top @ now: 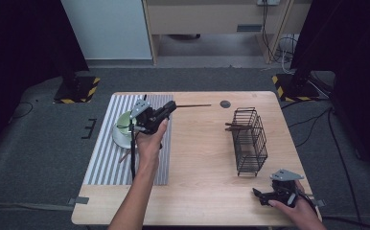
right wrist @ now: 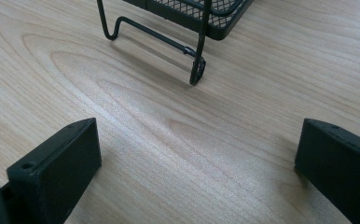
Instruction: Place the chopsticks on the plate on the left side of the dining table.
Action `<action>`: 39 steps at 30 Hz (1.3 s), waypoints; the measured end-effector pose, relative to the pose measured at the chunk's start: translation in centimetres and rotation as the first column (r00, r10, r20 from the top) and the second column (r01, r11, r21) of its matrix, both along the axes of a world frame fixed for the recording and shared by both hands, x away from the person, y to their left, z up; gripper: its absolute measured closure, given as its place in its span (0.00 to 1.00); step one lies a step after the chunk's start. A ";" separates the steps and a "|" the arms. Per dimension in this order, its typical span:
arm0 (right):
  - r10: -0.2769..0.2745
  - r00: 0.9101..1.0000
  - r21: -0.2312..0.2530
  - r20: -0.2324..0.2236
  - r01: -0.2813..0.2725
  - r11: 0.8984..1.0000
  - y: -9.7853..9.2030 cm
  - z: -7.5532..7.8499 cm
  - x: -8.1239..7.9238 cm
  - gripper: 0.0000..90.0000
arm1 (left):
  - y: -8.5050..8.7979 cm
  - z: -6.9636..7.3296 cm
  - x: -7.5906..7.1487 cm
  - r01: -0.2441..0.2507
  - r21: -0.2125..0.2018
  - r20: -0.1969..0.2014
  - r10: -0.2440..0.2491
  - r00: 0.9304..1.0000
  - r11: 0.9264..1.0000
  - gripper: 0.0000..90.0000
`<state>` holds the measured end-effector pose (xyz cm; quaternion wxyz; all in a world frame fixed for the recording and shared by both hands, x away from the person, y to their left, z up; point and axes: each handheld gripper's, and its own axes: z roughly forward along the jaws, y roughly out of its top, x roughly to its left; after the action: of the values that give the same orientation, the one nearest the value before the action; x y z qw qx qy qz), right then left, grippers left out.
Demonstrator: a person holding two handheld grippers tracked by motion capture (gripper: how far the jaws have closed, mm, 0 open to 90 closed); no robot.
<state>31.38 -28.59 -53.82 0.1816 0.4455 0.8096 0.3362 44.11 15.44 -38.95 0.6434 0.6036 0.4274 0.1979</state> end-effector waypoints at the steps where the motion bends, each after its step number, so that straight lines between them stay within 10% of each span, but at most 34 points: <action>1: 0.000 1.000 0.000 0.000 0.000 1.000 0.0 0.0 0.0 0.00 | 0.1 -0.1 0.0 -0.001 0.002 -0.001 0.001 1.000 1.000 0.93; 39: 0.000 1.000 0.000 0.000 0.000 1.000 0.0 0.0 0.0 0.00 | 4.5 -2.7 -1.6 -0.069 0.031 -0.038 0.070 0.997 0.997 0.93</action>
<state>31.38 -28.59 -53.82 0.1817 0.4454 0.8097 0.3362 42.50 19.90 -41.65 0.6186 0.6014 0.4578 0.2144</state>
